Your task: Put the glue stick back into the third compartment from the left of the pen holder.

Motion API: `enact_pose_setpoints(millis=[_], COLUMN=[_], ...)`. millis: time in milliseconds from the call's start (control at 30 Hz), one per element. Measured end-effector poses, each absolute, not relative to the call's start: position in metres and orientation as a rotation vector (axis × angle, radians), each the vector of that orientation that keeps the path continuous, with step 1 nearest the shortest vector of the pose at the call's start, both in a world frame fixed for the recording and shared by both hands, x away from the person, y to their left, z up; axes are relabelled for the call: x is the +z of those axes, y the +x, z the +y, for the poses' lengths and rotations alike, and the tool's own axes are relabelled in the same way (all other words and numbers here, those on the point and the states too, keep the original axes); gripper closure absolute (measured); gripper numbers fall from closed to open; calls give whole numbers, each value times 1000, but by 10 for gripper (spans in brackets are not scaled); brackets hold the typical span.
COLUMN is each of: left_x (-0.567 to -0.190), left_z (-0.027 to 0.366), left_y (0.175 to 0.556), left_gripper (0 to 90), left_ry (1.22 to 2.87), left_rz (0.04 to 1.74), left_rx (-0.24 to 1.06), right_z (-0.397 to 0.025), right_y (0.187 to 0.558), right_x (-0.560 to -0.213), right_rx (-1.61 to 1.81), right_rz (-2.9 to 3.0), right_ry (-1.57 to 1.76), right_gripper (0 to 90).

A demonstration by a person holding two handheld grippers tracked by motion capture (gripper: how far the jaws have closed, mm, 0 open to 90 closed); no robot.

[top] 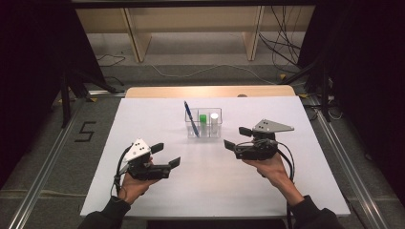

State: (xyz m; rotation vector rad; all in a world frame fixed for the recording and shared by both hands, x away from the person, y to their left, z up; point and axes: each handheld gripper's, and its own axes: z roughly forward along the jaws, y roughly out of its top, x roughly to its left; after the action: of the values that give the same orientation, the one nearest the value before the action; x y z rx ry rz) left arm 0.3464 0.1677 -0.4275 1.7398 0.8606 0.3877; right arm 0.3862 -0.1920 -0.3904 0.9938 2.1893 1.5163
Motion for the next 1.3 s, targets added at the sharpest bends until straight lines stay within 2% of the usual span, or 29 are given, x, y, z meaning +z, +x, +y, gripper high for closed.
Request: enact_pose_setpoints(millis=[1300], left_x=[-428], left_z=[161], left_y=[341], left_gripper=[150], left_ry=[1789], left_rz=[837], left_rx=[348], right_z=[-222], right_y=[345], right_x=[-414], right_rx=[1527], right_rz=[2169], right_ry=[951], right_gripper=[209])
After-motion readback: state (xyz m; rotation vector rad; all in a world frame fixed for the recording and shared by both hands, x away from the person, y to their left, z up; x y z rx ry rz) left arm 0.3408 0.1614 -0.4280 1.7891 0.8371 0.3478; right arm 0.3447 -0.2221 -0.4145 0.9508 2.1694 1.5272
